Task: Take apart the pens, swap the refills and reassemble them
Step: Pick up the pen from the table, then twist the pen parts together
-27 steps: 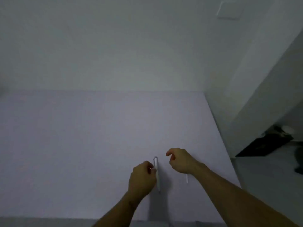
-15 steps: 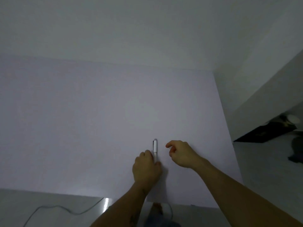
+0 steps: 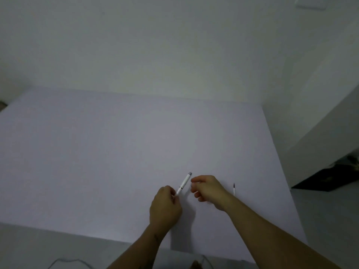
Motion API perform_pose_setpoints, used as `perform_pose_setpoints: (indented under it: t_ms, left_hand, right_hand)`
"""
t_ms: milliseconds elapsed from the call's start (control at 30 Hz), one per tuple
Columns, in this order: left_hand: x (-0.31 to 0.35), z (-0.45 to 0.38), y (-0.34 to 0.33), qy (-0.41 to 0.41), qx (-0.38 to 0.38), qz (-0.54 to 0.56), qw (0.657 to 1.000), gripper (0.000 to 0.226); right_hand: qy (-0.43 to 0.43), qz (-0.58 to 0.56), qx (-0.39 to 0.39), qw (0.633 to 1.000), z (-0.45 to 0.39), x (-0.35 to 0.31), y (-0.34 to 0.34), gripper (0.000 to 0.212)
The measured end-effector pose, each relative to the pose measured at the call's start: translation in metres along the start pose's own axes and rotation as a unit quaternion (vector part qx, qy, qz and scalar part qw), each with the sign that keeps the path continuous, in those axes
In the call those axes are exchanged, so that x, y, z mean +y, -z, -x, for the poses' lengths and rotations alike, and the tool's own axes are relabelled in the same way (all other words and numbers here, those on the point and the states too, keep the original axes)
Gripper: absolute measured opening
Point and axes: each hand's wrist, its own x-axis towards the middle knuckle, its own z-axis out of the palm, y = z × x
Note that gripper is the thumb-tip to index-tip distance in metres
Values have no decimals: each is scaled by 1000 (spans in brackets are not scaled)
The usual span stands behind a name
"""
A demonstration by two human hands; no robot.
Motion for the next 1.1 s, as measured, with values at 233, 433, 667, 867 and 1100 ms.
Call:
perform_pose_setpoints:
  t_ms: [233,433,667,867,1100]
  left_hand:
    - [-14,-15,53,-45,30,47,997,17]
    - [-41,-32,99,-101,32,20,994,12]
    - [-92,-45,139,-113,-17,-55,992,21]
    - [-126,-46,150,-92,-28,-16,995,21]
    - [-113,-55,136,-96,-70,55,991,22]
  right_hand:
    - [57,-35,27,997,5,-51,-56,16]
    - [55,-53,57,995,4,-76,-107,20]
    - [17,-196,149,969,-10,-106,-116,22]
    - [11,-86,101,991,7,-98,-85,13]
    - [-29,99,161,982,-1,-43,-98,19]
